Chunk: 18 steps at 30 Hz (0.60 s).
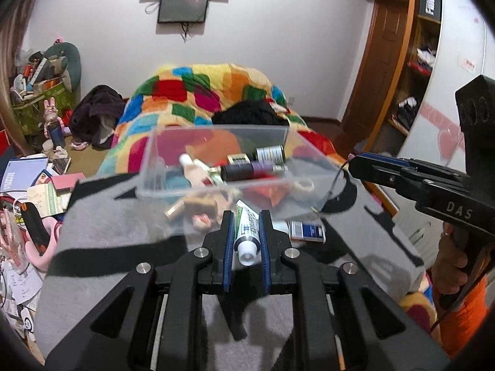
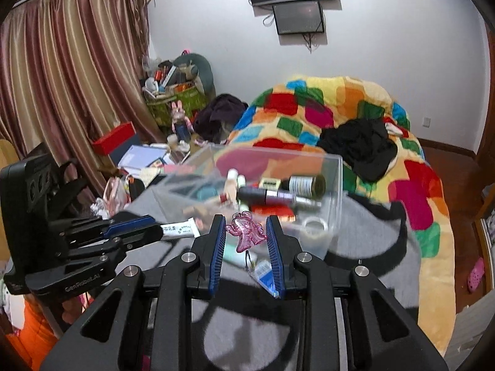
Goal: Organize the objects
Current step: 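Carry toothpaste tube and hair clip into the clear box and open both grippers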
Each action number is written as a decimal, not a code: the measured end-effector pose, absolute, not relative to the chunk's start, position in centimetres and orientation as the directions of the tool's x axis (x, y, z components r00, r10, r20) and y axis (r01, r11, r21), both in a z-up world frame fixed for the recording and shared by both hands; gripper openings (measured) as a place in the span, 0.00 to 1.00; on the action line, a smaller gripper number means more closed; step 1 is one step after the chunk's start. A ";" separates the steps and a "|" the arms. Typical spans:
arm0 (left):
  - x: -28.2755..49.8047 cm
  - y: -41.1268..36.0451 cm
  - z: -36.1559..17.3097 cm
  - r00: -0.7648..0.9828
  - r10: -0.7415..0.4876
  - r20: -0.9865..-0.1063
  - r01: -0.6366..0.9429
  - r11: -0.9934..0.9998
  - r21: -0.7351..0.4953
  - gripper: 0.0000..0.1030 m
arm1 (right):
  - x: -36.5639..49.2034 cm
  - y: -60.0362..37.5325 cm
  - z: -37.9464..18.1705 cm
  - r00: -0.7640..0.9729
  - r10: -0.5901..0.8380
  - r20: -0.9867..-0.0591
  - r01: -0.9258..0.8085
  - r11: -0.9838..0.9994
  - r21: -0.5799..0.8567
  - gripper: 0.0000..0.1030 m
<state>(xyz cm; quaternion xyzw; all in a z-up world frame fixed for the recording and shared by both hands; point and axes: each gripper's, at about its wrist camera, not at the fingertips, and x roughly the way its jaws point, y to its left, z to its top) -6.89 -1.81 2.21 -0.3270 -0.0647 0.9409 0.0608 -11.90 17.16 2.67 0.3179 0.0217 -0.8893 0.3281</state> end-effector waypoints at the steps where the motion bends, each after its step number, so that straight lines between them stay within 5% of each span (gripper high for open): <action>1: -6.9 -2.1 2.7 -0.787 0.155 -0.597 -0.067 -0.983 -0.168 0.14 | -12.1 17.0 3.1 -0.587 -0.573 -0.572 0.598 -0.783 0.170 0.24; 11: -9.1 -4.8 4.7 -0.829 0.107 -0.549 -0.004 -0.983 -0.184 0.14 | -14.6 14.2 6.2 -0.627 -0.588 -0.511 0.601 -0.782 0.163 0.24; 18: -12.4 -6.0 2.9 -0.795 0.083 -0.601 0.046 -0.979 -0.196 0.14 | -17.3 12.5 3.8 -0.597 -0.555 -0.580 0.584 -0.796 0.161 0.24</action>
